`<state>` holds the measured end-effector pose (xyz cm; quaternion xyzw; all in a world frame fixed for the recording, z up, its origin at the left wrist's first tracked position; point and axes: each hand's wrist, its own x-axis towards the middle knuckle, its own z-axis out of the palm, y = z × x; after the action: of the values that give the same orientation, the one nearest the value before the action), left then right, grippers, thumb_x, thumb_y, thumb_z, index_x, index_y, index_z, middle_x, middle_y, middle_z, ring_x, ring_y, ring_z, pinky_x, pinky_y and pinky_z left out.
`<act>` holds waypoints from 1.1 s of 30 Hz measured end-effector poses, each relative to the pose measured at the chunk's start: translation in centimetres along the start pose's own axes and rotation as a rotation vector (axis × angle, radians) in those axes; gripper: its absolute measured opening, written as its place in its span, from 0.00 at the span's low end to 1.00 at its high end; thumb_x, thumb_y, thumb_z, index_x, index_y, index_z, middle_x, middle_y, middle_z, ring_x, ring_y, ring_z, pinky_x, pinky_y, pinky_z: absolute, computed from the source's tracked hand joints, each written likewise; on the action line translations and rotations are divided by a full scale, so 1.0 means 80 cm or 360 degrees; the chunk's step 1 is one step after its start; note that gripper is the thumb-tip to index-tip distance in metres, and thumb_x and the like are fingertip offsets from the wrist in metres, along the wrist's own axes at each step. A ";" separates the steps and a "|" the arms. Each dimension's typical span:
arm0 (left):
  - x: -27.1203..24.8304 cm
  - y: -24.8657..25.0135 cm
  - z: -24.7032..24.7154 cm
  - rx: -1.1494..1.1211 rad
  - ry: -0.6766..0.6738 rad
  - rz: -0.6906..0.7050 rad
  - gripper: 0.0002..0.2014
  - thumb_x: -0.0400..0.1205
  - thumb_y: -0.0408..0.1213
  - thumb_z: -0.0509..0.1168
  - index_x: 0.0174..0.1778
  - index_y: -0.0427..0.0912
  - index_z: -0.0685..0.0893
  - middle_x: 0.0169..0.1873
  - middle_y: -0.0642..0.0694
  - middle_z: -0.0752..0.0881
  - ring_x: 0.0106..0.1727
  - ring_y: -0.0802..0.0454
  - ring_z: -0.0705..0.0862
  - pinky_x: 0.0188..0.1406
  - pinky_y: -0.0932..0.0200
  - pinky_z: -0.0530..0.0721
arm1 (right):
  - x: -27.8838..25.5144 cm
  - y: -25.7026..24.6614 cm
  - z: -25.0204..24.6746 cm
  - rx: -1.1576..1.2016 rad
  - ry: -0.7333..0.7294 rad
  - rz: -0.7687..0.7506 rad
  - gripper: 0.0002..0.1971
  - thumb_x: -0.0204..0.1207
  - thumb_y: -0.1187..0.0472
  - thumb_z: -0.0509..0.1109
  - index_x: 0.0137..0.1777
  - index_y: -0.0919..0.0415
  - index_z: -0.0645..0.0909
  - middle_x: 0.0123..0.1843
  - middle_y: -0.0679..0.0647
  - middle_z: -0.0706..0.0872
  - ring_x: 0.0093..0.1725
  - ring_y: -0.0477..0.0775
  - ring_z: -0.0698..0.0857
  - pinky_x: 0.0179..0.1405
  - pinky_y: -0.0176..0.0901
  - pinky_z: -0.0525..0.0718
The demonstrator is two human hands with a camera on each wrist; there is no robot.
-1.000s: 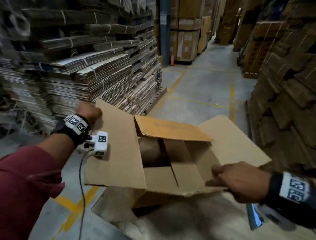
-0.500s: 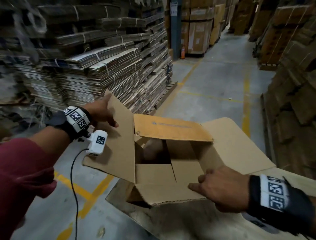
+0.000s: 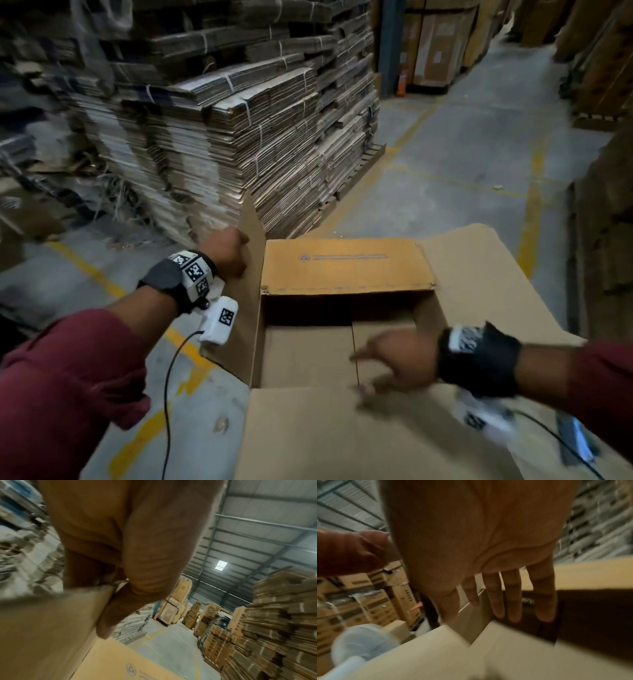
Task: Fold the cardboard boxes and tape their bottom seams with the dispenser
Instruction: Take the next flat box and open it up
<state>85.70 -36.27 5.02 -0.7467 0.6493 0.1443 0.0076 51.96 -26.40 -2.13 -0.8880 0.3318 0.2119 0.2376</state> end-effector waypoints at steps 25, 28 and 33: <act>0.027 -0.080 0.047 -0.1226 -0.0278 0.0033 0.44 0.80 0.18 0.69 0.87 0.56 0.63 0.61 0.40 0.86 0.42 0.46 0.88 0.39 0.48 0.88 | 0.273 0.150 -0.244 -0.0134 0.0678 0.0847 0.51 0.79 0.49 0.72 0.91 0.54 0.40 0.90 0.57 0.59 0.84 0.67 0.66 0.80 0.59 0.71; 0.020 -0.044 0.065 -0.1424 -0.0466 0.0113 0.45 0.82 0.27 0.75 0.85 0.65 0.60 0.73 0.48 0.79 0.57 0.53 0.87 0.49 0.43 0.93 | 0.271 0.154 -0.213 0.0058 0.0692 0.0796 0.44 0.78 0.51 0.75 0.89 0.56 0.56 0.84 0.61 0.71 0.79 0.66 0.75 0.75 0.50 0.75; 0.040 0.012 0.115 -0.1235 -0.0662 0.0116 0.47 0.80 0.51 0.78 0.91 0.60 0.55 0.85 0.42 0.69 0.77 0.47 0.76 0.50 0.44 0.93 | 0.206 0.164 -0.130 0.0248 0.0953 0.0820 0.35 0.80 0.46 0.73 0.86 0.48 0.66 0.79 0.59 0.79 0.78 0.65 0.76 0.73 0.53 0.77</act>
<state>83.21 -37.66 -4.32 -0.6260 0.5576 0.5248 -0.1478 56.53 -49.04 -6.30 -0.7775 0.6133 -0.0294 0.1361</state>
